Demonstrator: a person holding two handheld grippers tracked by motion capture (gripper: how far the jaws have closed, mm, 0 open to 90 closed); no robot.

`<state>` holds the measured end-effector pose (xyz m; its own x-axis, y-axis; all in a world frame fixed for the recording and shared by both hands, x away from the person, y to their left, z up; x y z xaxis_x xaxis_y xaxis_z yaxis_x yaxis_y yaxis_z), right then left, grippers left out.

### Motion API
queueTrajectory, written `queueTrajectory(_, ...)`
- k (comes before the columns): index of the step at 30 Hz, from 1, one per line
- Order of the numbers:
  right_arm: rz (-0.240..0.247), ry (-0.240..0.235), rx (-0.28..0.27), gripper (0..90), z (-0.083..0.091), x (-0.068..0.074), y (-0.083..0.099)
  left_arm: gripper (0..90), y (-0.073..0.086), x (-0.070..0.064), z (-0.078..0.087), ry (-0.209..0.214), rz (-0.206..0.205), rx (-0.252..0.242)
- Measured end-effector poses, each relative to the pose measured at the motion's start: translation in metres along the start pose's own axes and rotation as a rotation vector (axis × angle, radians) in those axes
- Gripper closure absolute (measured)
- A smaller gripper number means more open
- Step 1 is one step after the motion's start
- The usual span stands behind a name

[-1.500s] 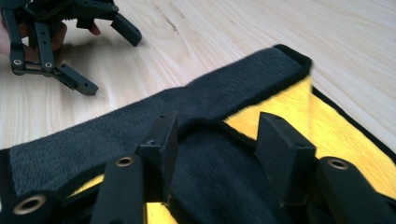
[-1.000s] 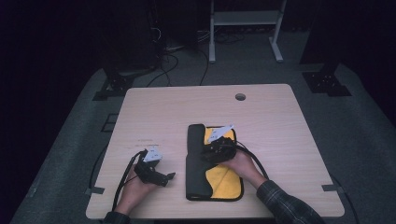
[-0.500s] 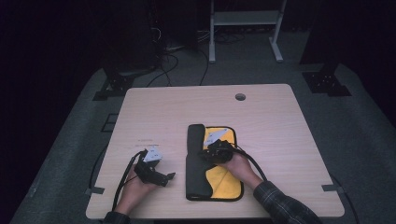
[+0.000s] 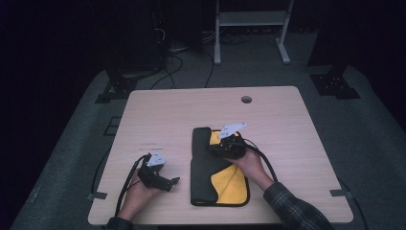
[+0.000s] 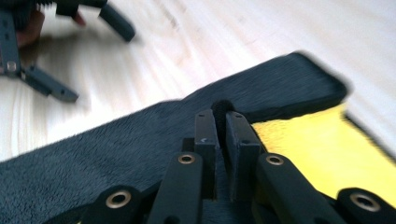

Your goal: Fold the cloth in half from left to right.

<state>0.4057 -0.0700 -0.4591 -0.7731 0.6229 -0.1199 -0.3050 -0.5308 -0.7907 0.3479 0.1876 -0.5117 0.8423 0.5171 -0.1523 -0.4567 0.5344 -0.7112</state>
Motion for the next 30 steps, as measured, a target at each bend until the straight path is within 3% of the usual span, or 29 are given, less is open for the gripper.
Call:
queueTrajectory(5, -0.046, 0.046, -0.035, 83.5, 0.012, -0.021, -0.005, 0.0, 0.0, 0.0, 0.0, 0.001, 0.002, -0.004)
queueTrajectory(6, -0.085, 0.072, -0.05, 83.6, 0.017, -0.033, -0.007, 0.0, 0.0, 0.0, 0.0, 0.001, 0.002, -0.003)
queueTrajectory(8, -0.115, 0.092, -0.063, 83.6, 0.02, -0.045, -0.007, 0.0, 0.0, 0.0, 0.0, 0.002, 0.002, 0.0)
queueTrajectory(13, -0.158, 0.138, -0.063, 83.6, 0.023, -0.063, -0.006, 0.0, 0.0, 0.0, 0.0, 0.002, 0.001, -0.001)
queueTrajectory(19, -0.219, 0.193, -0.048, 83.6, 0.023, -0.086, 0.001, 0.0, 0.0, 0.0, 0.0, 0.002, 0.001, -0.002)
queueTrajectory(23, -0.266, 0.242, -0.001, 83.6, 0.012, -0.101, 0.012, 0.0, 0.0, 0.0, 0.0, 0.002, 0.001, -0.002)
queueTrajectory(30, -0.283, 0.291, 0.058, 83.6, -0.005, -0.117, 0.026, 0.0, 0.0, 0.0, 0.0, 0.002, 0.001, -0.002)
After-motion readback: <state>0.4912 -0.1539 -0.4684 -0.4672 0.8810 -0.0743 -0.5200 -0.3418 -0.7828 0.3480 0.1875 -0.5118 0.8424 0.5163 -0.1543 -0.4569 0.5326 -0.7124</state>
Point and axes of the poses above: each handheld gripper's, and its own axes: z roughly backward along the jaws, y roughly out of its underside, x roughly to its left, the point moved 4 cm from there along -z, roughly forward along the jaws, and after that the axes turned 14 degrees about y, right-handed, at the moved point
